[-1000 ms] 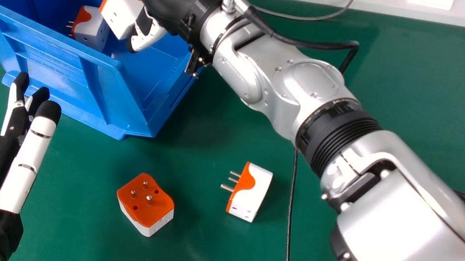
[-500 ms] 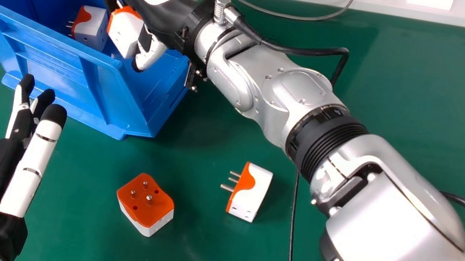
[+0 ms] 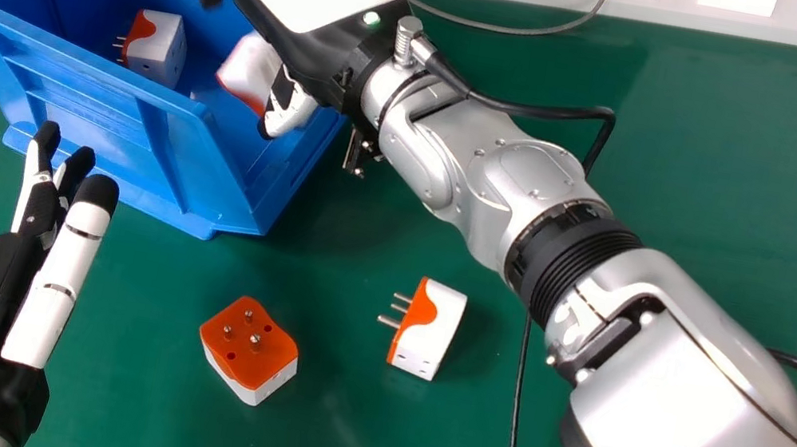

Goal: Pick all objects and put in blue box

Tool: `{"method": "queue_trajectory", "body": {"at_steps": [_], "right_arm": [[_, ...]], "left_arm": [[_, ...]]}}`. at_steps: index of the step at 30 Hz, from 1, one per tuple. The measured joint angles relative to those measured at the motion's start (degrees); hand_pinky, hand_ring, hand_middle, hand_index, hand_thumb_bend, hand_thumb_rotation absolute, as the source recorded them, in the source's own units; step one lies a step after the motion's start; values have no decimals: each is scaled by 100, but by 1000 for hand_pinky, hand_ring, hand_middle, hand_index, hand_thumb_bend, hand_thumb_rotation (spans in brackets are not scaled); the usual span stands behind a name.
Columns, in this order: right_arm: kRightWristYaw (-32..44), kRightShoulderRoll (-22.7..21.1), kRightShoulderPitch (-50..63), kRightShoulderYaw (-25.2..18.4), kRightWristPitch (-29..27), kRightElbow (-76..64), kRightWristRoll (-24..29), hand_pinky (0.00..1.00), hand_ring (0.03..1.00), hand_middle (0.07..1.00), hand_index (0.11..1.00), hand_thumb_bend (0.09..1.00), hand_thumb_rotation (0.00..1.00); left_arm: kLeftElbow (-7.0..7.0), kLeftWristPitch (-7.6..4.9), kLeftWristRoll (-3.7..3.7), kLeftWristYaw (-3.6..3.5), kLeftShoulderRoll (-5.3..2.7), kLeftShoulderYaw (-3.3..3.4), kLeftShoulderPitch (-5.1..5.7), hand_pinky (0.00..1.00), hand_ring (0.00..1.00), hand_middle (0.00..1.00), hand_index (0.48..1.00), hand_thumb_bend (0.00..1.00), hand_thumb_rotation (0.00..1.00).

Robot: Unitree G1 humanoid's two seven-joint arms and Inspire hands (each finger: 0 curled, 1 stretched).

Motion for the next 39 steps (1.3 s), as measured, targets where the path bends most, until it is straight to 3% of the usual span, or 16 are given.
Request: {"method": "queue_trajectory", "body": {"at_steps": [13, 21, 27, 32, 39], "right_arm": [[-41, -64, 43, -98, 31, -89, 87, 942, 999, 999, 999, 864, 199], [6, -513, 443, -506, -194, -915, 472, 941, 1000, 1000, 1000, 805, 128], [137, -1171, 1591, -806, -105, -2919, 630, 939, 1000, 1000, 1000, 767, 112], [539, -1662, 2852, -997, 354, -4775, 622, 936, 1000, 1000, 1000, 762, 134], [1247, -2236, 4597, -1306, 1139, -7220, 485, 936, 1000, 1000, 1000, 765, 171]], "left_arm": [[21, 20, -4, 6, 2, -23, -92, 992, 1000, 1000, 1000, 480, 896], [53, 56, -9, -10, 25, -21, -137, 988, 1000, 1000, 1000, 467, 896], [128, 83, -22, -84, 92, 6, -218, 989, 1000, 1000, 1000, 472, 897], [168, 144, -23, -132, 115, 56, -235, 990, 1000, 1000, 1000, 469, 899], [336, 147, -25, -164, 141, 119, -302, 992, 1000, 1000, 1000, 467, 901]]}}
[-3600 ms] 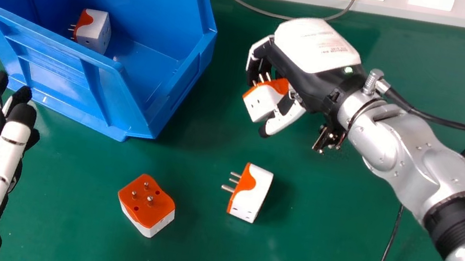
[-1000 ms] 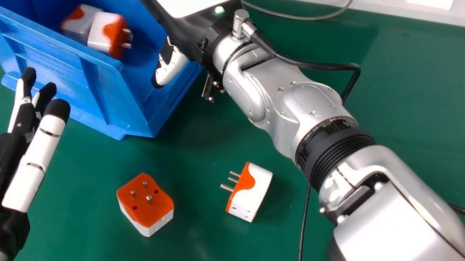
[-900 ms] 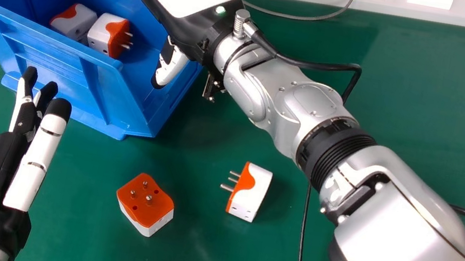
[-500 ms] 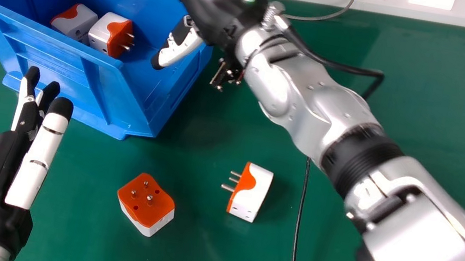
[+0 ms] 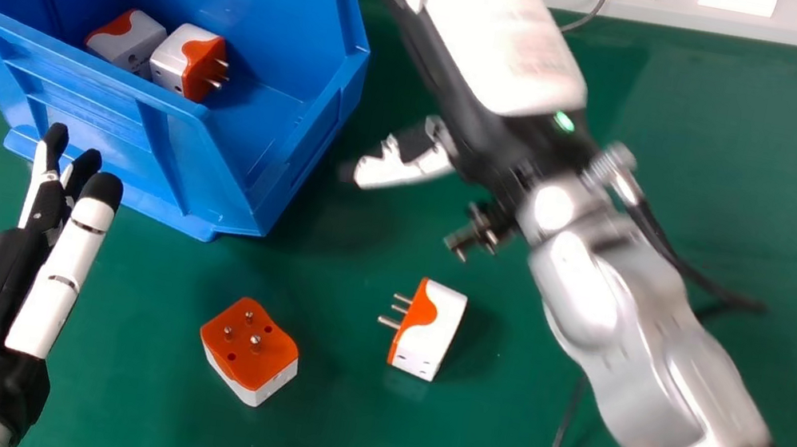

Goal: Pick all objects and put in blue box

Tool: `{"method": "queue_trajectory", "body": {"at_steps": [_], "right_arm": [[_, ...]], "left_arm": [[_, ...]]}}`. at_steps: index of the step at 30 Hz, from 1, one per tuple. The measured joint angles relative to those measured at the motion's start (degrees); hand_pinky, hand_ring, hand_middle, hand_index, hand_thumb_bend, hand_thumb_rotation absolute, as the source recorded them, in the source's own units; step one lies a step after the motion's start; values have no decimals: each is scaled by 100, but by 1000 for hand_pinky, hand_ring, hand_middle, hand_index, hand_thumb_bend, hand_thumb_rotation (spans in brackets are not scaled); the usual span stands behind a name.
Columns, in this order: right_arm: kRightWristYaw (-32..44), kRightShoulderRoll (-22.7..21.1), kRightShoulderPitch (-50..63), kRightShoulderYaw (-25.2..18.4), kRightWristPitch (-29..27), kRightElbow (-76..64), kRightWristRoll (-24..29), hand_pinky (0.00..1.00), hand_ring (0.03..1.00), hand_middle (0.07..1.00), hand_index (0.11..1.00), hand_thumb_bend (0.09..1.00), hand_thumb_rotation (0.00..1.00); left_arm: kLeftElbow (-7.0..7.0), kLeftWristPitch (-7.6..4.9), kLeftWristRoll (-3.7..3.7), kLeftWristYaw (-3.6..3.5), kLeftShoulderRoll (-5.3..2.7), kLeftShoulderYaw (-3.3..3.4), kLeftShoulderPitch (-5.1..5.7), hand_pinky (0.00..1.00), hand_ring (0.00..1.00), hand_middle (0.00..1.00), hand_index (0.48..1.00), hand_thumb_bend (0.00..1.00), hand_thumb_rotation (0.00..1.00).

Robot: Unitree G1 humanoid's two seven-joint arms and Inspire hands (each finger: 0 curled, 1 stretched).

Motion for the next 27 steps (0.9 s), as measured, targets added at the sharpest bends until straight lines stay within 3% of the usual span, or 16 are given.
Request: {"method": "queue_trajectory", "body": {"at_steps": [3, 6, 17, 27], "right_arm": [[253, -145, 746, -209, 289, -1039, -107, 930, 1000, 1000, 1000, 768, 185], [389, -212, 1436, -378, 433, -1784, -120, 936, 1000, 1000, 1000, 769, 199], [512, -324, 2641, -610, 501, -2181, -134, 939, 1000, 1000, 991, 772, 231], [509, -320, 3167, -380, 476, -1614, -268, 955, 1000, 1000, 992, 747, 273]], "left_arm": [[11, -1, -10, -19, 7, 23, -24, 992, 1000, 1000, 1000, 466, 902], [35, -4, -55, -46, 49, 98, -39, 992, 1000, 1000, 1000, 462, 902], [48, 37, -58, -58, 72, 102, -76, 990, 1000, 1000, 1000, 463, 904], [52, 41, -58, -55, 73, 100, -113, 999, 1000, 1000, 1000, 463, 901]]}}
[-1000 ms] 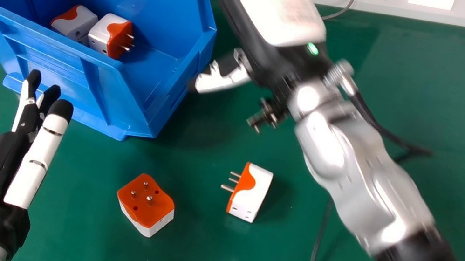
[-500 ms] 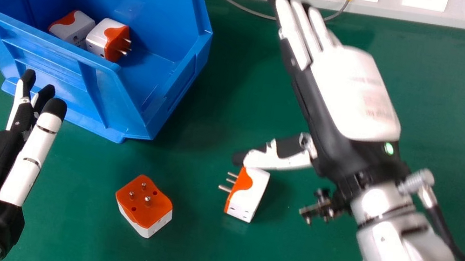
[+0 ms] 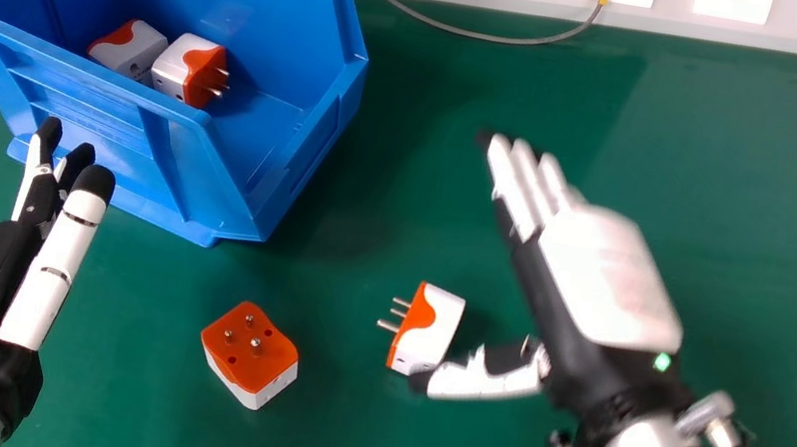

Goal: Pick all objects and put in blue box

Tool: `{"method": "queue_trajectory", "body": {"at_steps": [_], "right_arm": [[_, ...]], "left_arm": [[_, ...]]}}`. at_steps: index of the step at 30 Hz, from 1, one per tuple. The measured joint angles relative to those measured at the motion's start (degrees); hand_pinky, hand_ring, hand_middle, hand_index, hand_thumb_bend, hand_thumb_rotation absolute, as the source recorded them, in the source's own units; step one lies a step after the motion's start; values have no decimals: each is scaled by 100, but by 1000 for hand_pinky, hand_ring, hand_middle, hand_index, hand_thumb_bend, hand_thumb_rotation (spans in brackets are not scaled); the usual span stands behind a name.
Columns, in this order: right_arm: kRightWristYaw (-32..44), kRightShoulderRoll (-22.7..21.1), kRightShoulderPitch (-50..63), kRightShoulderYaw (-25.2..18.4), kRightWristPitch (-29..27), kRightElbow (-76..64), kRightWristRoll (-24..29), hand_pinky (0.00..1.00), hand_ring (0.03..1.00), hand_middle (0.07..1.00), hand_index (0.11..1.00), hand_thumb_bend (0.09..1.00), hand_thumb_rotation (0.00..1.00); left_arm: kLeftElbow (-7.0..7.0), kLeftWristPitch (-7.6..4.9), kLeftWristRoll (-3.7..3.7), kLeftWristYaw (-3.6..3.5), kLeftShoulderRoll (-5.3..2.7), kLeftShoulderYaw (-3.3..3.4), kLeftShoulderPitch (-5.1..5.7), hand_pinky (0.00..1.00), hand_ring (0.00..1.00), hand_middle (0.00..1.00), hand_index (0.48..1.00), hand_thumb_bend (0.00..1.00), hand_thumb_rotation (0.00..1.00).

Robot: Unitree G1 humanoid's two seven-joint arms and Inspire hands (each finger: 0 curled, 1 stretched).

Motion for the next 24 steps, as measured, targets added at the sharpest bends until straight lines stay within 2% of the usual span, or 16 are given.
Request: {"method": "queue_trajectory", "body": {"at_steps": [11, 24], "right_arm": [[5, 215, -285, 521, 126, 1161, -346, 939, 995, 1000, 988, 720, 302], [13, 545, -992, 689, 260, 2181, -292, 918, 969, 985, 956, 723, 275]], "left_arm": [[115, -11, 0, -10, 5, 7, -76, 1000, 1000, 1000, 1000, 469, 901], [136, -69, 4, -25, 30, 6, -114, 1000, 1000, 1000, 1000, 459, 899]]}}
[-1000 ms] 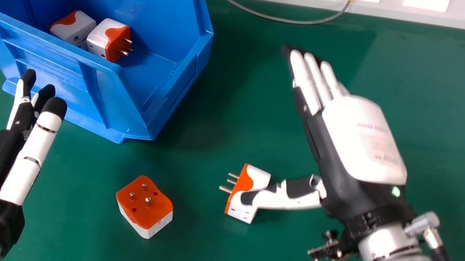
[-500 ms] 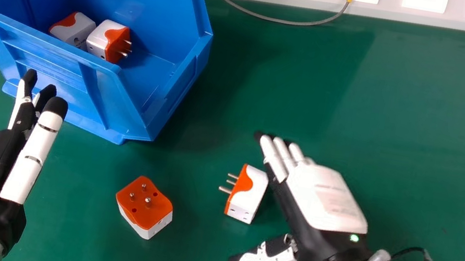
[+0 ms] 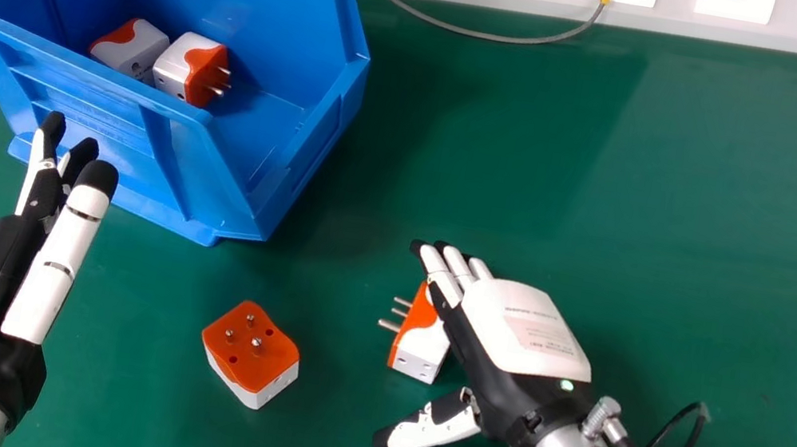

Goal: Pick all objects and put in blue box

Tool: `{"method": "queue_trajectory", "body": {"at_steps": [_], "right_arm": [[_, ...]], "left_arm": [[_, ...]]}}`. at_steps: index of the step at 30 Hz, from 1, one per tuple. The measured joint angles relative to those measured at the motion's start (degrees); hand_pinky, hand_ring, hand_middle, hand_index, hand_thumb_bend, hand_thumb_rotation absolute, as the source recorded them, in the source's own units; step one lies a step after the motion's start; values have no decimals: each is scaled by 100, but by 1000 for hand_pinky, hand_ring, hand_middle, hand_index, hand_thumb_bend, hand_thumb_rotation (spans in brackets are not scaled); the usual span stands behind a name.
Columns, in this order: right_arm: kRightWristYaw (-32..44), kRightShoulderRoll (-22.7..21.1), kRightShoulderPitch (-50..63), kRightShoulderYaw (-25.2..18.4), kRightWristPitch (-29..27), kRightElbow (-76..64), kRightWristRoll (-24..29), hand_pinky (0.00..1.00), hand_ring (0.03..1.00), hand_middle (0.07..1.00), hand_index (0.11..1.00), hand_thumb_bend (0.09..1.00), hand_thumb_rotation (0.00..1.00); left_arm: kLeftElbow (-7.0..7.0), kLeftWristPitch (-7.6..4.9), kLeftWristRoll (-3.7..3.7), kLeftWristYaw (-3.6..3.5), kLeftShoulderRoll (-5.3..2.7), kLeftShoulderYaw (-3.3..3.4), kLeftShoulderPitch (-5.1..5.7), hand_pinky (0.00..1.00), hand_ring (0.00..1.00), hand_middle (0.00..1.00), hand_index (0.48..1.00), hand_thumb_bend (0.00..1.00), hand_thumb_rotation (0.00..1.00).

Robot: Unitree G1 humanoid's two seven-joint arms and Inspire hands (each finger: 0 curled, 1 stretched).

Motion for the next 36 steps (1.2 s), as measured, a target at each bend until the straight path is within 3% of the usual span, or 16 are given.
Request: {"method": "queue_trajectory", "body": {"at_steps": [6, 13, 17, 27, 36], "right_arm": [[-49, 78, -175, 27, -20, 227, 14, 900, 961, 976, 943, 730, 257], [-79, 113, -378, 80, -26, 462, 17, 882, 946, 956, 920, 730, 232], [-53, 110, -478, 108, -3, 530, 17, 867, 934, 942, 903, 729, 201], [91, 154, -716, 211, 82, 661, 20, 829, 897, 906, 867, 732, 164], [111, 211, -972, 311, 129, 892, 25, 685, 776, 799, 762, 702, 77]], "left_arm": [[0, -2, -13, -28, 7, 5, 8, 1000, 1000, 1000, 1000, 451, 899], [-3, 3, -79, -44, 12, 33, 30, 1000, 1000, 1000, 1000, 453, 901], [-50, 52, -165, -50, 14, 79, 48, 1000, 1000, 1000, 1000, 453, 903], [-100, 56, -165, -89, 25, 105, 89, 1000, 1000, 1000, 1000, 459, 905], [-180, 80, -165, -81, 25, 117, 92, 1000, 1000, 1000, 1000, 462, 907]]}}
